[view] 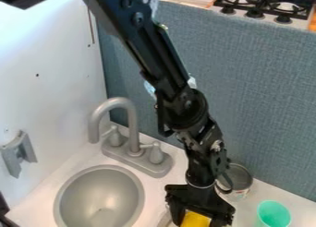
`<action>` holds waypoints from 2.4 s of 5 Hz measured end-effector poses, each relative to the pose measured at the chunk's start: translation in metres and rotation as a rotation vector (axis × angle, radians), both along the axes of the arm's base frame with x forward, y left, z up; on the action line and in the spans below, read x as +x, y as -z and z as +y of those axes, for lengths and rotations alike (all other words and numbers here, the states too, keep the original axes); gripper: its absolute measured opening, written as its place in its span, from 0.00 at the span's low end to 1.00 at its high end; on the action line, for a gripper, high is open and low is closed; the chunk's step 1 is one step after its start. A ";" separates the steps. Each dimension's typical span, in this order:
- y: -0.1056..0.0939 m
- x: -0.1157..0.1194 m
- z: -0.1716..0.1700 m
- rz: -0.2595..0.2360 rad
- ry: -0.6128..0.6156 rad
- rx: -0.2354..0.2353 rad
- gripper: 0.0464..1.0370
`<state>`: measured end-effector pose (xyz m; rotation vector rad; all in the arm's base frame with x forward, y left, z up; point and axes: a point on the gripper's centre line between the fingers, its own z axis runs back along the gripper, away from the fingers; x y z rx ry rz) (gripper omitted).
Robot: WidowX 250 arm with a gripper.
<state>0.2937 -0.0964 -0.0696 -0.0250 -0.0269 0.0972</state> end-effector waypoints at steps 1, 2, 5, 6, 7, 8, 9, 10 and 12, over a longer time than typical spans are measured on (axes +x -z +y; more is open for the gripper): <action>0.009 0.001 0.004 0.048 -0.015 0.004 0.93; 0.009 0.001 0.005 0.066 -0.032 0.005 0.85; -0.044 -0.019 0.005 -0.006 -0.046 0.079 0.85; -0.051 -0.058 0.011 0.066 -0.078 0.085 0.85; -0.034 -0.101 0.020 0.170 -0.078 0.053 0.85; -0.022 -0.126 0.040 0.196 -0.109 0.034 0.85; -0.009 -0.122 0.057 0.143 -0.053 0.031 0.85; -0.003 -0.109 0.067 0.110 0.007 0.060 0.85; 0.018 -0.096 0.086 0.109 0.005 0.047 0.85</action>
